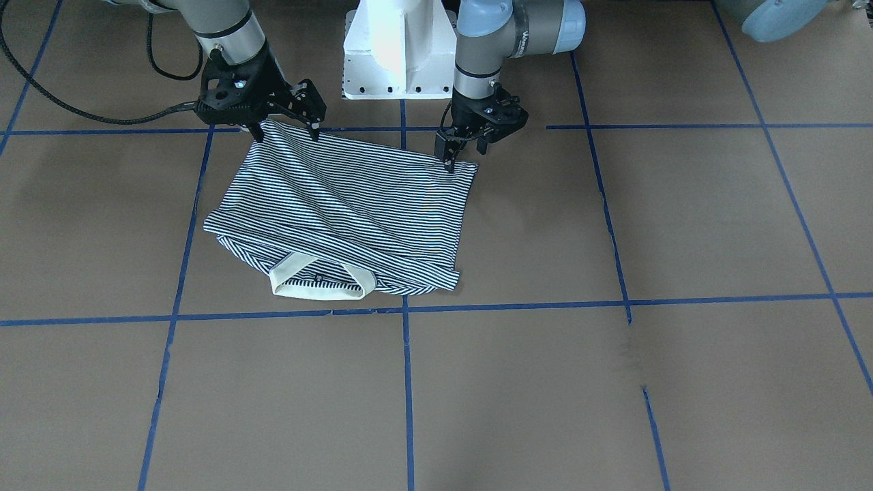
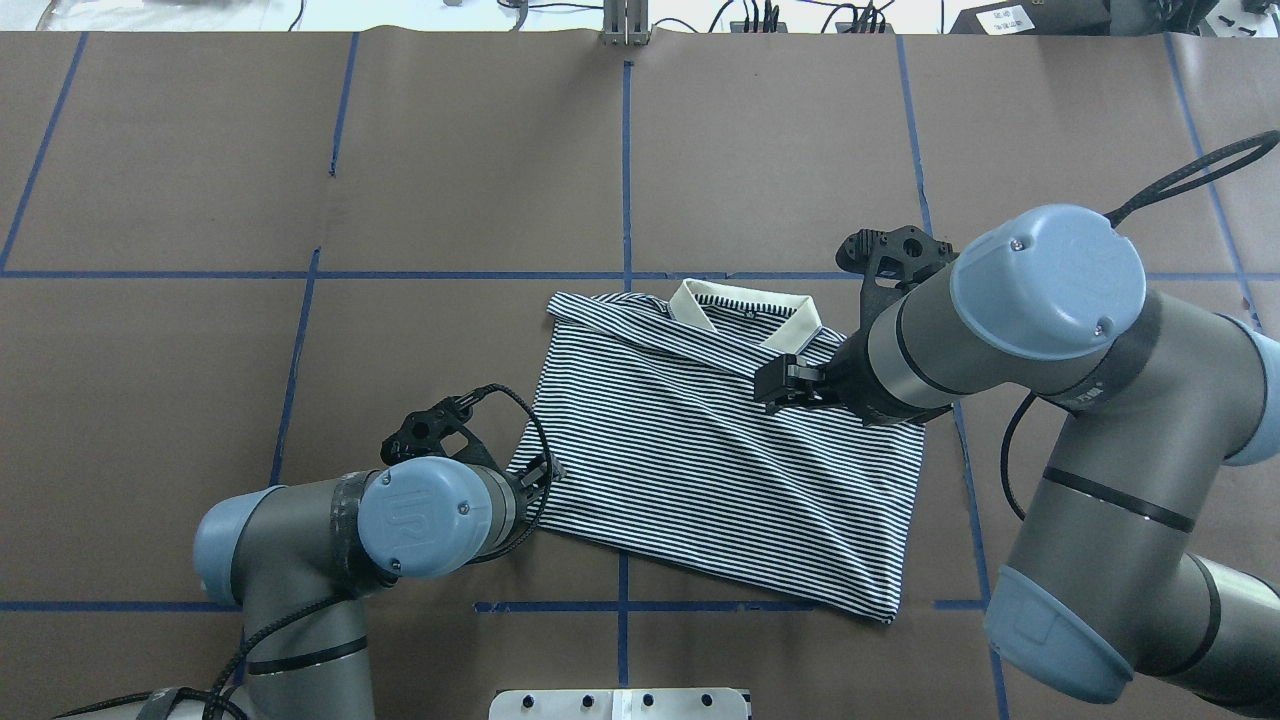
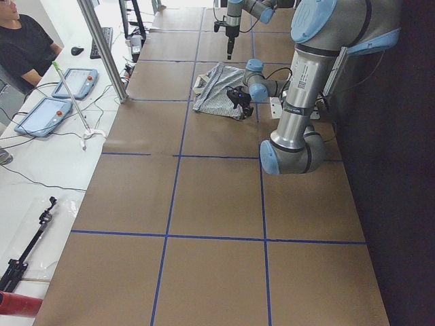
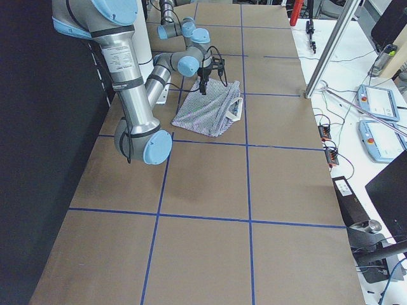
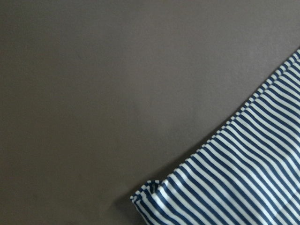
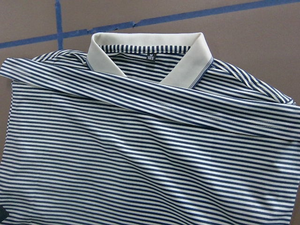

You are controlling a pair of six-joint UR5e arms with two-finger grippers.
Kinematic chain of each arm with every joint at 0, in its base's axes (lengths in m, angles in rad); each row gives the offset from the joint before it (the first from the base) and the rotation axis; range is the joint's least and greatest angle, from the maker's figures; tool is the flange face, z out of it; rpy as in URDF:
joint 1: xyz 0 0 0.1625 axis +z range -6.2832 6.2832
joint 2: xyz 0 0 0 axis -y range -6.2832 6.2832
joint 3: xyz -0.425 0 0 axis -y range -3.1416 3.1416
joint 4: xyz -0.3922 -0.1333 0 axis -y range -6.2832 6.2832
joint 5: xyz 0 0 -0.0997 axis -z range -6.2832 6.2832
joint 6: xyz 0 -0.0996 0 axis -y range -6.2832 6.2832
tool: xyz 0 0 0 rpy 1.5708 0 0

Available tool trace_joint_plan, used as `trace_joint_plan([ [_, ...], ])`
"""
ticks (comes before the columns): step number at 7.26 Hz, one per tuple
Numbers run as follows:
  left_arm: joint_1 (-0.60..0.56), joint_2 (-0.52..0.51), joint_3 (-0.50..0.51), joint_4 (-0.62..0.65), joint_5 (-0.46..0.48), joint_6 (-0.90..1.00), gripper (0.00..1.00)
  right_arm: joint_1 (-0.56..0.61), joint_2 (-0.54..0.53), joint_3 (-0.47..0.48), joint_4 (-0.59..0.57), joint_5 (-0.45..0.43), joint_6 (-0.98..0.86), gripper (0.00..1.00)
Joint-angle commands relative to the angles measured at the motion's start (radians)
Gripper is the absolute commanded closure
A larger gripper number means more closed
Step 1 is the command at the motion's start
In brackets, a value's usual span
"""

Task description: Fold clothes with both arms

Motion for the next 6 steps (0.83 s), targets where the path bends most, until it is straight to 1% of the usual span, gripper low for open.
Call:
trace_joint_plan([
  [1, -0.004, 0.003, 0.003, 0.0, 0.003, -0.001, 0.24, 0.001, 0.001, 0.001, 0.001, -0.001, 0.0, 0.0],
  [3, -0.008, 0.003, 0.02, -0.001, 0.006, -0.001, 0.25, 0.001, 0.001, 0.0, 0.001, -0.001, 0.0, 0.0],
  [4, -0.011, 0.003, 0.021, -0.001, 0.006, -0.001, 0.27, 0.001, 0.001, 0.0, -0.001, -0.001, 0.0, 0.0],
  [5, -0.011, 0.003, 0.02, -0.003, 0.004, 0.004, 0.4, 0.002, 0.001, 0.0, -0.001, -0.001, 0.0, 0.0],
  [6, -0.011, 0.002, 0.02, -0.003, 0.004, 0.007, 0.67, 0.002, 0.001, 0.0, -0.001, -0.001, 0.0, 0.0],
])
